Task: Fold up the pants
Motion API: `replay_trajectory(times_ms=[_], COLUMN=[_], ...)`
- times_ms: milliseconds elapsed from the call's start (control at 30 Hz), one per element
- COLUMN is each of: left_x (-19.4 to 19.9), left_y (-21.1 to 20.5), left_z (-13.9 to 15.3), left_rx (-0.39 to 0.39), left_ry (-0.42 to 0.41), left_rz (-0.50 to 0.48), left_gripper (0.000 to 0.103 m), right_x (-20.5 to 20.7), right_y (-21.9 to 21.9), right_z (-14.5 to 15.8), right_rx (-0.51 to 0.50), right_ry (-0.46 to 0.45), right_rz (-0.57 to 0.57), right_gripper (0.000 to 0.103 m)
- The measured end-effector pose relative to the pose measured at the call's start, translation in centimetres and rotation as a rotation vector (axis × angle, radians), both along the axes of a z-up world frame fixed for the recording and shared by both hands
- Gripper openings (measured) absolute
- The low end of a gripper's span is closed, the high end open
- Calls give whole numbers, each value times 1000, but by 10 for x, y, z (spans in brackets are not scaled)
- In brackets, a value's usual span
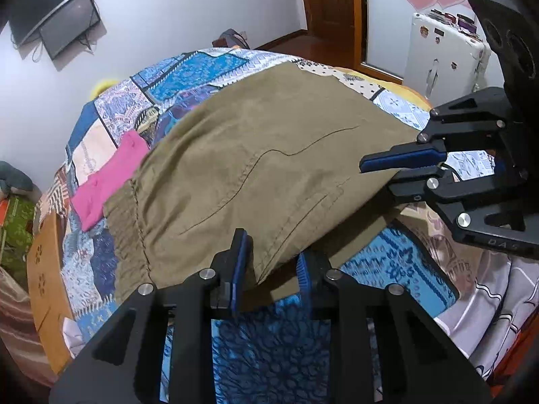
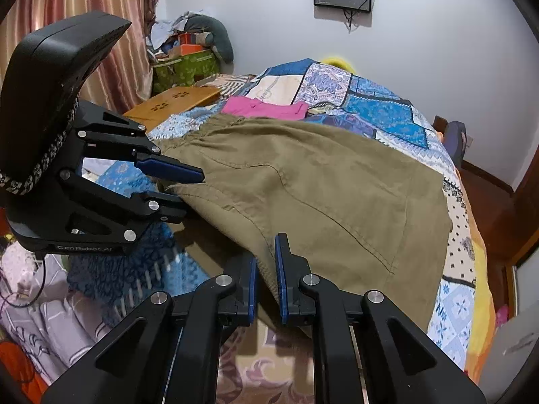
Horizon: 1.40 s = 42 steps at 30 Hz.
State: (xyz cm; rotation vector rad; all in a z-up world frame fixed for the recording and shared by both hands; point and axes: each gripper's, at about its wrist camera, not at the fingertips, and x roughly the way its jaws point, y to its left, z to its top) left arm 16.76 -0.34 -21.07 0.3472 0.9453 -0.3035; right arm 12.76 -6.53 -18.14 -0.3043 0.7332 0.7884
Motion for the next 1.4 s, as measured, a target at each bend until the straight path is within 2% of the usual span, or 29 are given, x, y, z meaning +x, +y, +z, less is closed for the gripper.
replay_trajectory(times_ms=[100,167,367,500,567,667,767,900,1000,1133,1267,1333,1400], left_x=[-1,-2,-15,-29,-30,-17,3,14,6,-8,-13,-14,-14], left_y=[2,4,12,17,20,23,29,40,49,59,68,69,68], left_z=[-5,-5,3,20,31,36,25,1,-11,-12,-16,-17,-18], left_rx=[-24,-36,-91,-141,-164,-175,-205,-203,-219,-221,-253,-266,-270], left_ry=[21,31,63,48,14,-4,39,94,103,89,103,100,94], left_rz=[16,27,21,2,17,75,150,226,222,198,208,220,230], left_gripper=[28,28,41,44,44,44,44,44,44,44,44,44,44], right_x=[0,0,2,-2,0,9,20,33,29,26,29,28,28], right_y=[0,-1,-15,-26,-28,-23,-15,-10,-21,-44,-82,-96,-111], right_z=[-6,-7,1,15,22,23,13,-17,-26,-24,-30,-35,-39], right_rx=[-10,-7,41,103,141,160,177,150,154,95,138,39,81], right_ry=[25,45,134,163,161,148,181,263,265,227,275,225,251], right_rz=[-3,-6,-22,-22,-26,-55,-84,-133,-138,-190,-243,-343,-355], right_gripper=[9,14,22,23,24,34,36,36,36,36,34,40,49])
